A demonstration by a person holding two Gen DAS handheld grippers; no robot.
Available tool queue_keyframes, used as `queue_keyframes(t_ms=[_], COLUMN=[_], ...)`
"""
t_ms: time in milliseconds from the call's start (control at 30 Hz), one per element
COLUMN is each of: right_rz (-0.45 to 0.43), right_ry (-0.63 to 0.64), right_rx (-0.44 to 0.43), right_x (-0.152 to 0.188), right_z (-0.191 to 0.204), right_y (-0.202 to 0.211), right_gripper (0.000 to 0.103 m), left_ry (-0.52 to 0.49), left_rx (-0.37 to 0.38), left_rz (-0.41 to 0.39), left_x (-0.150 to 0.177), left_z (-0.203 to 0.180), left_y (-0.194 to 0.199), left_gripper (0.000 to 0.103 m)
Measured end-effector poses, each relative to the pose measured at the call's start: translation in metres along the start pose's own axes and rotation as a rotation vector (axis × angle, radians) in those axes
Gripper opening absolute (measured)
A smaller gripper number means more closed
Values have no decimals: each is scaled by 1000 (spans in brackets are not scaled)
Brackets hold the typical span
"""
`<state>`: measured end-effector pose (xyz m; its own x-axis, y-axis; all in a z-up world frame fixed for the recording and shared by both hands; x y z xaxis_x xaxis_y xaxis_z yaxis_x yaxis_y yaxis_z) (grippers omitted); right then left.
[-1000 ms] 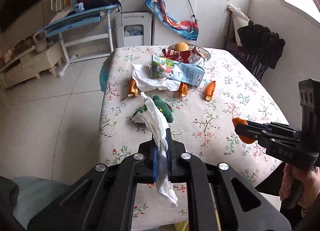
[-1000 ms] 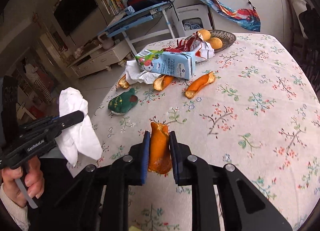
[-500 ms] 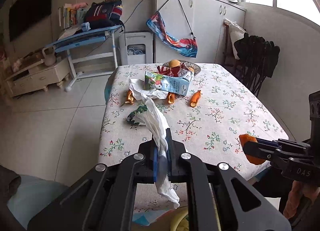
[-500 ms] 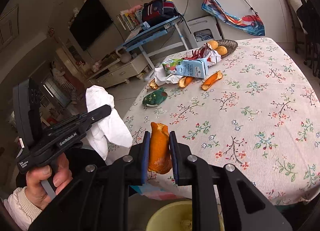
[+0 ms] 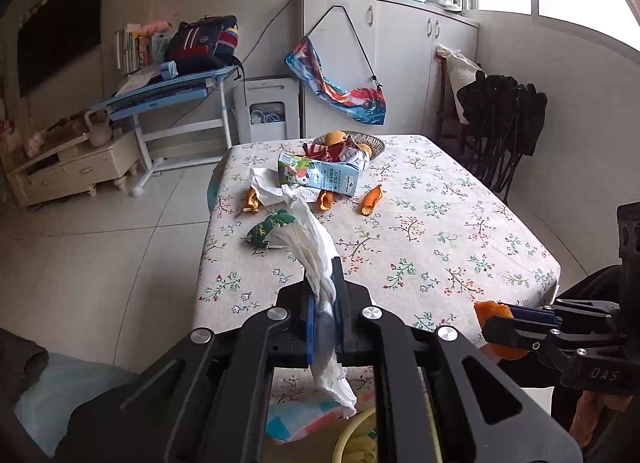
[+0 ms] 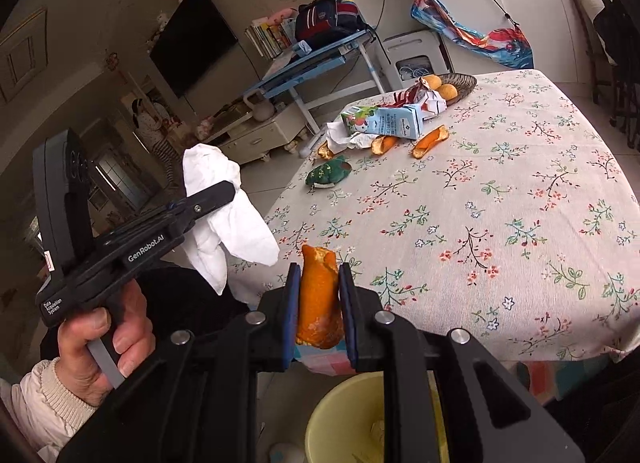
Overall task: Collect trash
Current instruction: 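Carry the tissue and orange peel over the yellow bucket and release them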
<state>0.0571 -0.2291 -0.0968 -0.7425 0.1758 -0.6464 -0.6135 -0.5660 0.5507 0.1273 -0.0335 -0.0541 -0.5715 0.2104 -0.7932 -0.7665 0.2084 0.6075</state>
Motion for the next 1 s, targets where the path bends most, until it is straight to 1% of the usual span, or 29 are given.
queue_keyframes(t_ms=[233, 667, 900, 1000], right_rz=[2, 40, 47, 58], right_ry=[7, 18, 14, 15], right_rx=[-5, -14, -15, -16], right_x=[11, 37, 48, 54], right_z=[4, 12, 14, 15], right_y=[10, 19, 26, 28], right_gripper=[20, 20, 21, 22], left_ry=[-8, -23, -38, -43], left_rx=[1, 9, 13, 14], left_rz=[-13, -46, -60, -65], left_x=[4, 8, 10, 12], left_z=[-6, -15, -23, -26], left_y=[14, 45, 58, 64], left_gripper=[8, 8, 8, 8])
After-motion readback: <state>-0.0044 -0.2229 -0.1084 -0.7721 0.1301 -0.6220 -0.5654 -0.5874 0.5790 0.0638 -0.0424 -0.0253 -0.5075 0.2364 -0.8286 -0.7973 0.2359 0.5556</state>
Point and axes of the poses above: each gripper's, at about its wrist camera, not at the fingertips, and y roughly against the way its jaws point, z to its left, x to its underside, the point moved 4 cm from there along -y, roughly the way its jaws point, and after that the axes turned 2 degrees about -y, right-handed, at the moved point
